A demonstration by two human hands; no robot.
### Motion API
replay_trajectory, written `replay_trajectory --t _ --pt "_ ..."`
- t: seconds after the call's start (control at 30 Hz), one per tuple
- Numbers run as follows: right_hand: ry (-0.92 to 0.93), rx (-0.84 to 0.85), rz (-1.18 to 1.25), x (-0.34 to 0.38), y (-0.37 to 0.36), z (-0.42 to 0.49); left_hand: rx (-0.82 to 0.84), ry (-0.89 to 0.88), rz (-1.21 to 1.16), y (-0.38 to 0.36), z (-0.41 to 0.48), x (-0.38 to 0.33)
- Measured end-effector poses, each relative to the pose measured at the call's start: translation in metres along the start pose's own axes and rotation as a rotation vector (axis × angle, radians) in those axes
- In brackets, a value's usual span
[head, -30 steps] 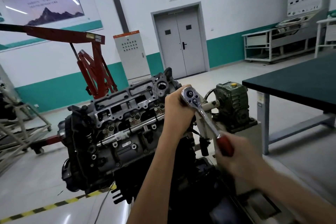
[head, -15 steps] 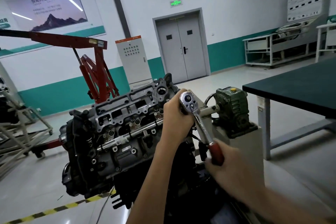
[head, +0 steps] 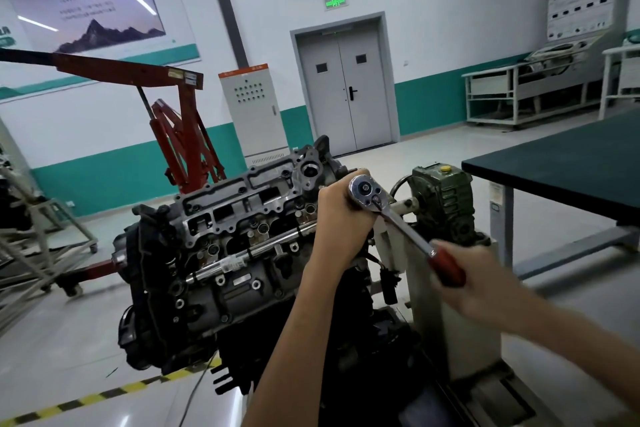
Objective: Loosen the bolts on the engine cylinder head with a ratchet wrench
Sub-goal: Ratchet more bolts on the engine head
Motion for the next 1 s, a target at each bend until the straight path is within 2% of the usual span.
replay_trajectory --t 0.07,0.13,0.23,0.3,0.4,0.5,0.57,0.7,0.8,0.93,1.0 --pt "0.028 -0.004 -0.256 -0.008 0.036 0.011 0.002 0.004 0.008 0.001 0.0 -0.001" --pt "0.038 -0.092 -0.468 -0.007 0.065 0.024 0.01 0.019 -0.006 0.001 0.001 -0.001" --pt "0.031 -0.135 -0.493 -0.009 0.067 0.029 0.005 0.02 -0.014 0.002 -0.001 0.0" --pt "-0.015 -0.137 -0.367 -0.013 0.044 0.02 -0.012 -0.024 -0.001 0.001 -0.004 -0.002" --pt "-0.109 -0.16 -0.055 -0.004 -0.002 0.004 -0.052 -0.087 0.062 0.002 -0.007 -0.007" --pt "-0.123 -0.249 0.252 0.029 -0.052 0.002 -0.109 -0.079 0.119 0.008 -0.006 -0.004" --pt "-0.136 -0.304 0.486 0.048 -0.077 0.006 -0.073 -0.074 0.077 0.009 -0.005 -0.002" --pt "-0.116 -0.323 0.578 0.054 -0.089 0.011 -0.031 -0.056 0.009 0.009 -0.003 -0.001" --pt "-0.113 -0.225 0.374 0.032 -0.064 0.005 -0.025 -0.003 0.003 0.007 -0.001 0.004" --pt "-0.061 -0.059 -0.106 -0.002 0.002 0.004 -0.033 -0.001 0.031 0.007 0.0 -0.002" --pt "-0.022 -0.07 -0.358 -0.004 0.04 0.014 -0.024 0.003 0.029 0.007 0.0 -0.004"
Point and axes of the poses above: each hand's wrist, its own z-axis towards the middle knuckle, its own y-axis out of the back of the hand, x = y × z, the point moved 7 cm from there along z, towards the middle knuckle, and after that the axes turned 13 degrees about x, right-handed, at the moved point
